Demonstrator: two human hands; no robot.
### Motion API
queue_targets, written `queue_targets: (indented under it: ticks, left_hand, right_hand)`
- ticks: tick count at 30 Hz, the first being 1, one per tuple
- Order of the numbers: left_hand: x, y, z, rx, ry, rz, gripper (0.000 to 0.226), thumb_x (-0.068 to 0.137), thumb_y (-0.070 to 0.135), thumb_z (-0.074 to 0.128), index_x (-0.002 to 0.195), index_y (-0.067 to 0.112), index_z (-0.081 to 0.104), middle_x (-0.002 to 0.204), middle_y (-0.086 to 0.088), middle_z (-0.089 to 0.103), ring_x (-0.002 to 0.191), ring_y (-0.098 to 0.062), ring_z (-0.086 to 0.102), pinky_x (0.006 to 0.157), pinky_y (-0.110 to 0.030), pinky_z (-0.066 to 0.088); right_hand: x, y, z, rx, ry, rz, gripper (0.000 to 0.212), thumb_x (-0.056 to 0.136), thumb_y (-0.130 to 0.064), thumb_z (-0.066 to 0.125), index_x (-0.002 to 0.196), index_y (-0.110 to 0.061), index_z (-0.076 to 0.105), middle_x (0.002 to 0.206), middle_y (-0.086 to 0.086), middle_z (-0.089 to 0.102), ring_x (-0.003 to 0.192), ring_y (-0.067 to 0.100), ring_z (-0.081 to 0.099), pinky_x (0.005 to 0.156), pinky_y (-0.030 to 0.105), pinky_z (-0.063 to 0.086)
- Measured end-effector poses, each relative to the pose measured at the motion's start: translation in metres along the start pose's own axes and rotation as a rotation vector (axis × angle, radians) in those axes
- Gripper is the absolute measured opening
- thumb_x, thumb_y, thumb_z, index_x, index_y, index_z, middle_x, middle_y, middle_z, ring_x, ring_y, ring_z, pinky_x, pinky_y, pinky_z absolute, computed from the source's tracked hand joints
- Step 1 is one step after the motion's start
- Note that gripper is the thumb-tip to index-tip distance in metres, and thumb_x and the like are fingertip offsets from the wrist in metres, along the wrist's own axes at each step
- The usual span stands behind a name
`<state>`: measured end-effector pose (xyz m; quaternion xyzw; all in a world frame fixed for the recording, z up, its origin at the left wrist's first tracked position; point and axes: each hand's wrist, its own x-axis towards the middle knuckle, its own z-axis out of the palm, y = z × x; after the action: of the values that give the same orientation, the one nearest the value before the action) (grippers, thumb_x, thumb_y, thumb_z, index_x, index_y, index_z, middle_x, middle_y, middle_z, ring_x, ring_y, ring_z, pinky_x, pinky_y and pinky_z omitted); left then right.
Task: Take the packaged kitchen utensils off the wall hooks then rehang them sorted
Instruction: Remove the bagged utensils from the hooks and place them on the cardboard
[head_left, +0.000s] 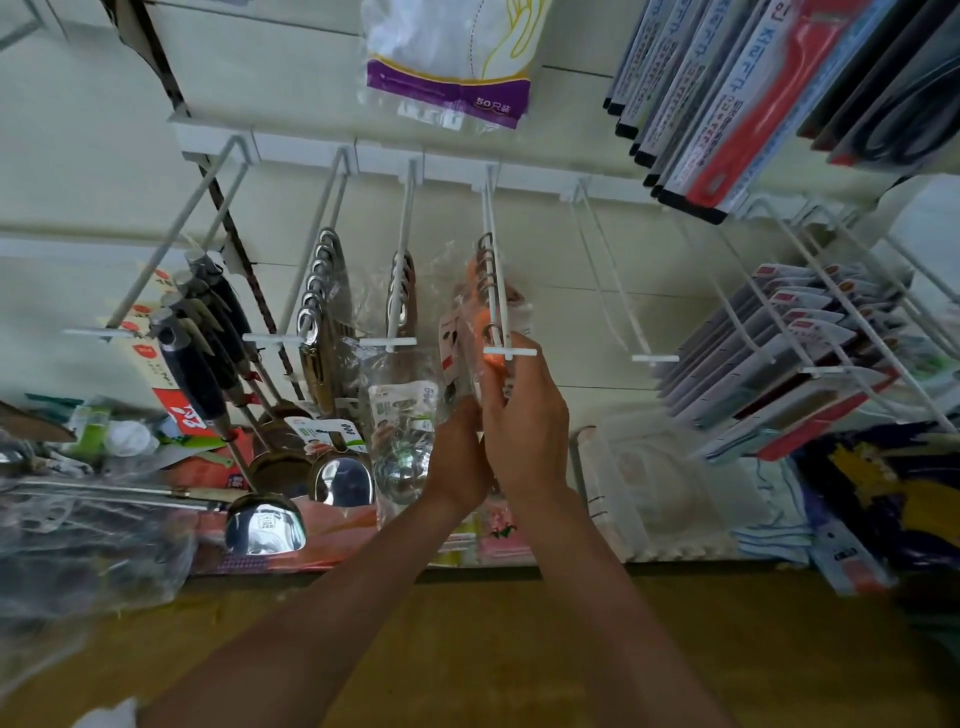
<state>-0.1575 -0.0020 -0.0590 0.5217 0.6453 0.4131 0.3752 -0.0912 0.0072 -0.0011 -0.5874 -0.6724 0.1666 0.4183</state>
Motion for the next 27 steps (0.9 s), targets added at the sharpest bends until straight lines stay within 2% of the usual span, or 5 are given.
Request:
queue_targets:
  ticks: [6, 9, 16, 23, 27]
  left_hand:
    - [-0.014, -0.011, -0.010, -0.029, 0.019, 0.094, 0.017, 0.097, 0.004, 0.053, 0.112, 0.005, 0.061, 0.097, -0.004, 0.071, 0.087, -0.019, 0.067, 0.075, -0.042, 0.056]
    - [-0.025, -0.012, -0.016, 0.004, 0.010, 0.132, 0.014, 0.097, 0.005, 0.055, 0.109, 0.007, 0.062, 0.098, 0.002, 0.072, 0.088, -0.011, 0.067, 0.076, -0.039, 0.056]
    - [-0.049, -0.022, -0.025, -0.012, -0.033, 0.096, 0.014, 0.098, 0.008, 0.054, 0.109, 0.013, 0.061, 0.098, 0.006, 0.072, 0.093, -0.008, 0.067, 0.081, -0.044, 0.056]
    - [-0.070, -0.041, -0.064, -0.006, 0.000, 0.022, 0.021, 0.097, 0.014, 0.052, 0.117, 0.014, 0.060, 0.104, 0.002, 0.070, 0.095, -0.015, 0.067, 0.081, -0.048, 0.056]
    - [-0.087, -0.060, -0.109, 0.038, 0.079, 0.027, 0.017, 0.098, 0.012, 0.052, 0.113, 0.015, 0.059, 0.094, 0.006, 0.069, 0.083, -0.011, 0.066, 0.069, -0.037, 0.055]
  right_hand:
    - [-0.009, 0.000, -0.012, 0.061, -0.075, 0.011, 0.026, 0.099, -0.026, 0.059, 0.123, -0.016, 0.056, 0.112, -0.003, 0.070, 0.099, 0.008, 0.061, 0.069, 0.000, 0.038]
    - [-0.018, -0.003, -0.016, 0.090, -0.079, 0.033, 0.029, 0.099, -0.026, 0.059, 0.127, -0.019, 0.055, 0.117, -0.006, 0.068, 0.097, -0.004, 0.055, 0.072, -0.005, 0.037]
    - [-0.045, -0.011, -0.018, 0.152, -0.093, 0.039, 0.036, 0.099, -0.030, 0.059, 0.134, -0.027, 0.052, 0.124, -0.010, 0.065, 0.109, 0.002, 0.061, 0.086, 0.021, 0.056]
    - [-0.067, -0.041, 0.010, 0.138, -0.148, -0.004, 0.034, 0.097, -0.032, 0.062, 0.130, -0.028, 0.054, 0.120, -0.013, 0.066, 0.102, -0.007, 0.057, 0.079, 0.001, 0.043]
    - [-0.086, -0.073, 0.045, 0.167, -0.200, -0.065, 0.036, 0.096, -0.031, 0.064, 0.130, -0.024, 0.055, 0.121, -0.007, 0.067, 0.104, 0.005, 0.063, 0.080, 0.021, 0.055]
